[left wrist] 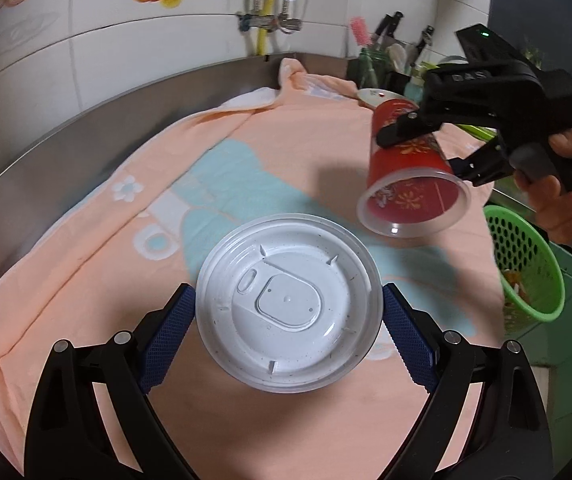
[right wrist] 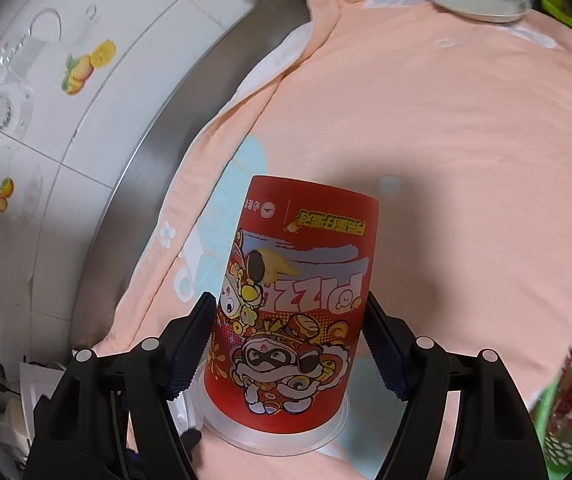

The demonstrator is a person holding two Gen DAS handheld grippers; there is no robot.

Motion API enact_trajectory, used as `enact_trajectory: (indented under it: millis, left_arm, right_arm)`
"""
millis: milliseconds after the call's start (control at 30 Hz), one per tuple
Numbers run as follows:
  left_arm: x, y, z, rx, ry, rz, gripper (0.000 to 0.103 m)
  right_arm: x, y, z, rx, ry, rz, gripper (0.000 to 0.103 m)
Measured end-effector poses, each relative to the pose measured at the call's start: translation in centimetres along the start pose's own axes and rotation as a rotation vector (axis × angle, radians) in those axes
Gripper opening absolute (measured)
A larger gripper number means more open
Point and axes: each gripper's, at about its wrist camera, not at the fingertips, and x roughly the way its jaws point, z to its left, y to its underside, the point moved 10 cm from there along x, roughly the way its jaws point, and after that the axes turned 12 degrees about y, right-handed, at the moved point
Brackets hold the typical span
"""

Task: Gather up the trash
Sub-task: 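Carry pizza cup and lid to the green basket and release both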

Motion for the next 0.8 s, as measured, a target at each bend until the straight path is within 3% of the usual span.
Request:
enact_trajectory:
  millis: [233,567,800]
  left_arm:
    - [1.5,-1.1,-4.7,0.058,0.063,0.009,0.090]
    - [4.8,-3.0,-14.7,0.184,0.198,0.030,0.090]
    - [6.9,-3.5,-21.4,0.266,0.270,0.058,0.090]
  right_arm:
    - [-3.8,1.4,-7.0,0.026,0.058,-0.070,0.070]
    - [-9.5,4.9,-23.0,0.137,0.318,-0.141,0.070]
    - [-10.9,6.6,-30.9,0.195,0.423,-0.152,0.070]
